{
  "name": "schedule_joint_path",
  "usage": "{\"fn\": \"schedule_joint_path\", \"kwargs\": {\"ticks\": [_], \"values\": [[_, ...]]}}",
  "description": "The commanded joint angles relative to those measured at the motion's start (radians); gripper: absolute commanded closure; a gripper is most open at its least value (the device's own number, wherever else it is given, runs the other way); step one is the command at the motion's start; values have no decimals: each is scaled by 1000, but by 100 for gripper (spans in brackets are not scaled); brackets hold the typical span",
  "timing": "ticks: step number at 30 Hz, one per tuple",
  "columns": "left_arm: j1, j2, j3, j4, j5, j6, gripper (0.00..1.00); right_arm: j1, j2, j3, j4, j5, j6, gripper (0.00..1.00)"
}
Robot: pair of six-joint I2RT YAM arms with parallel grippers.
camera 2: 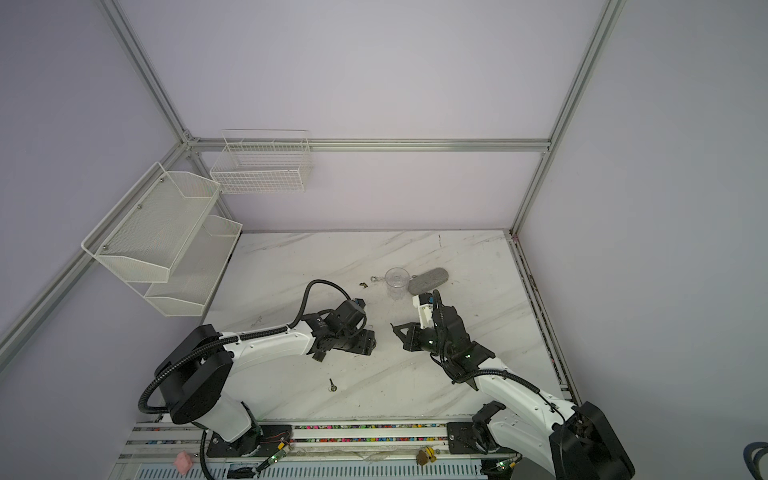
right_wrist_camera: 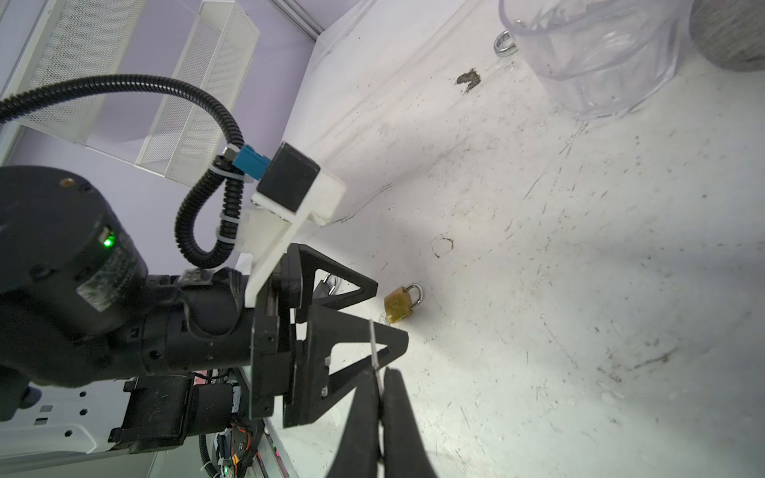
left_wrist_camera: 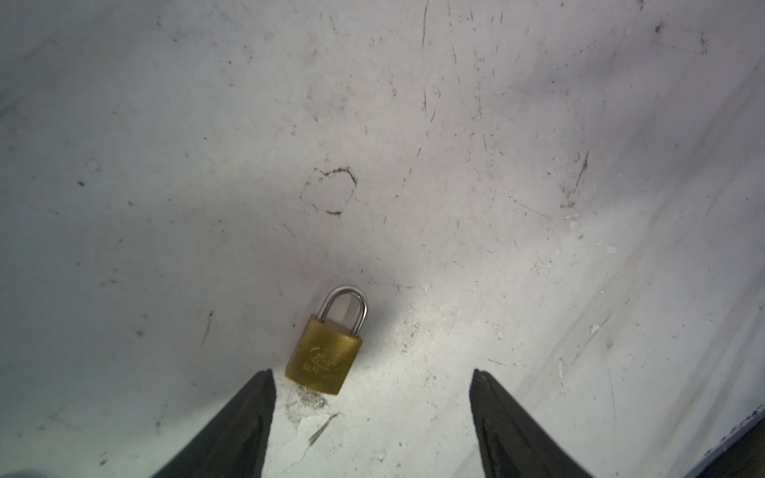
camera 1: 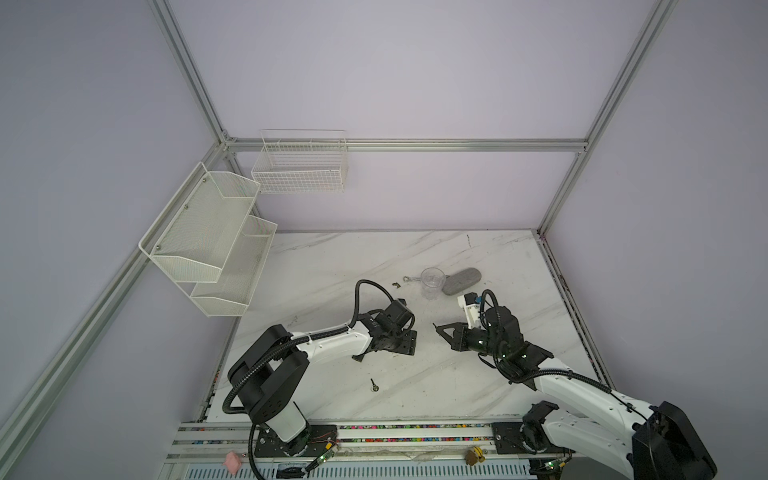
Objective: Unlock with the key
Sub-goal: 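Move the left gripper down over the brass padlock near the robot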
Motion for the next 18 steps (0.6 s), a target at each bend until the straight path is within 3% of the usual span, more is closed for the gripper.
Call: {"fn": "schedule_joint_path", "kwargs": {"ticks": [1, 18], "values": [[-11, 11, 101, -10, -35, -9, 25, 7, -11, -10, 36, 10, 11, 100], [-40, 85, 126, -39, -148, -17, 25, 8, -25, -7, 27, 23, 8, 100]]}}
